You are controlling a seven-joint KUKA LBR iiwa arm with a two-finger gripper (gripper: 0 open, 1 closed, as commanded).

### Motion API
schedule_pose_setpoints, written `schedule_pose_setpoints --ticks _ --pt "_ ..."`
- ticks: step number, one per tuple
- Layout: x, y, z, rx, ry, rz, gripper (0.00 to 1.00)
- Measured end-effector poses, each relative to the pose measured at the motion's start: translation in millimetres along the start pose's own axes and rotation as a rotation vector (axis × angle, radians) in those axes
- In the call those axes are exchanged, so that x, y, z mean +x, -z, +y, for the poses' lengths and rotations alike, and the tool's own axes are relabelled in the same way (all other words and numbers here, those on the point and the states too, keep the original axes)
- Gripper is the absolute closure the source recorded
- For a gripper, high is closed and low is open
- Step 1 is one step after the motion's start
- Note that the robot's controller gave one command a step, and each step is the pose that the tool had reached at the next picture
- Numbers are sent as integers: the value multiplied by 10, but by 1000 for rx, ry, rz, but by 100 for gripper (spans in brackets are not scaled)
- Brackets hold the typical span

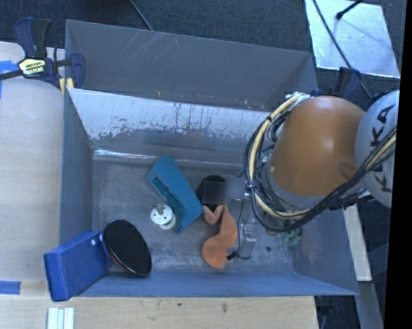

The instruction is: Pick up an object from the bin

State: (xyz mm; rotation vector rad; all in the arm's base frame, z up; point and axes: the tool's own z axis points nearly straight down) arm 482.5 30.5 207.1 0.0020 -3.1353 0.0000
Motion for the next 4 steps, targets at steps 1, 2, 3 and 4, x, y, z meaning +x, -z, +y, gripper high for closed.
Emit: schedule_pose_setpoints --ticks 1,2,3,4 --pt "-9 30 0 0 0 -6 0" --pt "-267 29 -214 0 175 -9 0" --pt "-363 -307 -187 1 195 -10 0" --pt "-868 -672 148 -1 -10 -13 0"
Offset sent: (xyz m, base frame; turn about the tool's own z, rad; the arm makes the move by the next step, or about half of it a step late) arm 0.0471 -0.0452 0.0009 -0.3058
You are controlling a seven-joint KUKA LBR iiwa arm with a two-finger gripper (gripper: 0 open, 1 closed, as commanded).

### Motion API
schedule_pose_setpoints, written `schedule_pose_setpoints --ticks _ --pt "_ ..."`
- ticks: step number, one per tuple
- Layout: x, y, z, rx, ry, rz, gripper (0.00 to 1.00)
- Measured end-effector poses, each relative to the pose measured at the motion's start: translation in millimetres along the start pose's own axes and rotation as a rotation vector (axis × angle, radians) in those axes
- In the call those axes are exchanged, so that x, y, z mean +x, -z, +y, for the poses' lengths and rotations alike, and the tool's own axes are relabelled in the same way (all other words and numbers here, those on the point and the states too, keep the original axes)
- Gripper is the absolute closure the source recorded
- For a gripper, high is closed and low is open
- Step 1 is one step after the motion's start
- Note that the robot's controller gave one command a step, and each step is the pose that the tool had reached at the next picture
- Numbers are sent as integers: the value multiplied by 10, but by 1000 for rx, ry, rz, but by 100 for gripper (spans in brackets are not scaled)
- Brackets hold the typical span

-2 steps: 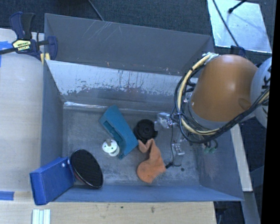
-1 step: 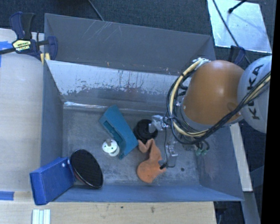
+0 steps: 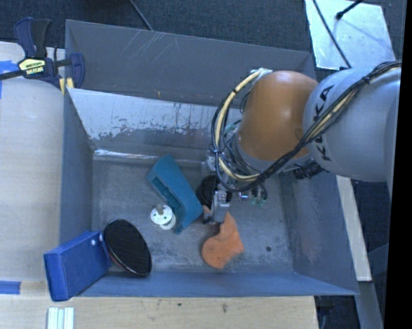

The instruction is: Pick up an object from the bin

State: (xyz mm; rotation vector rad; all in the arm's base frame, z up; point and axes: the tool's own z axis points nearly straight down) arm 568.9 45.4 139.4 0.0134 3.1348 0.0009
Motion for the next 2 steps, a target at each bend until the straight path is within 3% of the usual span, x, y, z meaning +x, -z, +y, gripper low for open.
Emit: schedule_pose_setpoints --ticks 1,2 --pt "-154 -300 -137 -1 221 4 0" --pt "-403 -619 -322 -1 367 -4 0"
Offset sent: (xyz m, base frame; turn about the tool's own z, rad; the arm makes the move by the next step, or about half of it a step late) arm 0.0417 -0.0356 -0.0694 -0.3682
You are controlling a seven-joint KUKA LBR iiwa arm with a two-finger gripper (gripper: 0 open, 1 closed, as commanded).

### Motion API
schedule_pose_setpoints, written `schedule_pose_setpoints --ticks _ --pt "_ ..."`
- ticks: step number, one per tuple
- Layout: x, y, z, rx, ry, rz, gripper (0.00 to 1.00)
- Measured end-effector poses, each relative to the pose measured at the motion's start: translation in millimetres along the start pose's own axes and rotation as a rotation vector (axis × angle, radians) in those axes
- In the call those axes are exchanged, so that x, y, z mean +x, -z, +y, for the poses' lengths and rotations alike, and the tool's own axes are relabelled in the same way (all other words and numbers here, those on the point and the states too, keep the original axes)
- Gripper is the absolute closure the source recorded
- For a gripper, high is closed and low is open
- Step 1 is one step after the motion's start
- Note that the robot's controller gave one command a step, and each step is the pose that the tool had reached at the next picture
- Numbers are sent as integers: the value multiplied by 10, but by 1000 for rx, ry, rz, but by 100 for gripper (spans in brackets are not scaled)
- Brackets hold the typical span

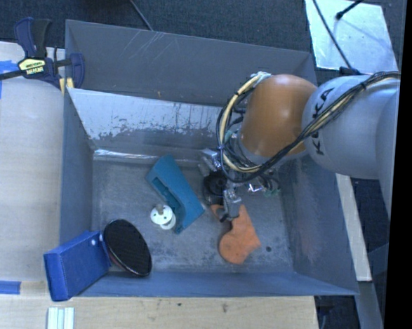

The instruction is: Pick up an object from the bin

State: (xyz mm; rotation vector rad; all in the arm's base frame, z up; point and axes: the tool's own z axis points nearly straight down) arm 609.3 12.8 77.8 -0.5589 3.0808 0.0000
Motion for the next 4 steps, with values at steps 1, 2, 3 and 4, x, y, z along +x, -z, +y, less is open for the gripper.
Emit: schedule_pose_setpoints --ticks 1,2,3,4 --pt "-125 -227 -107 -2 -8 5 0" --pt "-4 -146 -113 0 -159 -1 0" --pt "-46 -26 -196 -1 -140 7 100" --pt "-46 -26 -196 -1 -141 7 100"
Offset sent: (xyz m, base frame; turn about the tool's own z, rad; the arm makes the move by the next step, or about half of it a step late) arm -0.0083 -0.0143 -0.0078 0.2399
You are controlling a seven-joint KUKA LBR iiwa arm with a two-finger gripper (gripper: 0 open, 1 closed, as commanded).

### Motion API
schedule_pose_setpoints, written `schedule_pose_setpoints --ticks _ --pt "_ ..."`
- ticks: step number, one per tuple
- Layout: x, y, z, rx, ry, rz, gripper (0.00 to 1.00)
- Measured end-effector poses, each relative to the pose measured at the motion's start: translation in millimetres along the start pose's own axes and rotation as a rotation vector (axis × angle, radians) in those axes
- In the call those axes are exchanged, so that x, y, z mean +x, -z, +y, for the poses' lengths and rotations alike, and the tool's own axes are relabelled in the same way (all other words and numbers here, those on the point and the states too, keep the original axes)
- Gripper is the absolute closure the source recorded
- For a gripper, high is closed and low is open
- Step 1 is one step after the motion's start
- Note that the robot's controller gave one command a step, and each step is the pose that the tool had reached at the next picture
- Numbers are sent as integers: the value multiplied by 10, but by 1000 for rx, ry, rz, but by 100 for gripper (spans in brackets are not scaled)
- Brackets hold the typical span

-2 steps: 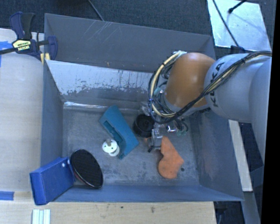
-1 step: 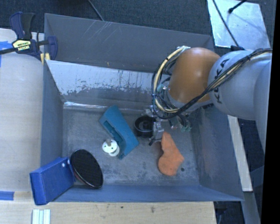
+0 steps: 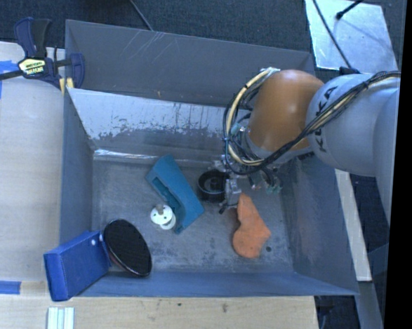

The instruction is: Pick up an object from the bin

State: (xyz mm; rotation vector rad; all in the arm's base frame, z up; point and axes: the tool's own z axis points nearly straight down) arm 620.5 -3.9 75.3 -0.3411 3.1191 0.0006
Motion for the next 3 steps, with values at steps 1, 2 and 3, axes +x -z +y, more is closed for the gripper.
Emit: schedule_pose_setpoints --ticks 1,2,3 --pt "411 1117 -220 0 -1 1 100" --pt "411 1117 -221 0 -1 1 100" --pt "416 1068 -276 1 10 -4 100"
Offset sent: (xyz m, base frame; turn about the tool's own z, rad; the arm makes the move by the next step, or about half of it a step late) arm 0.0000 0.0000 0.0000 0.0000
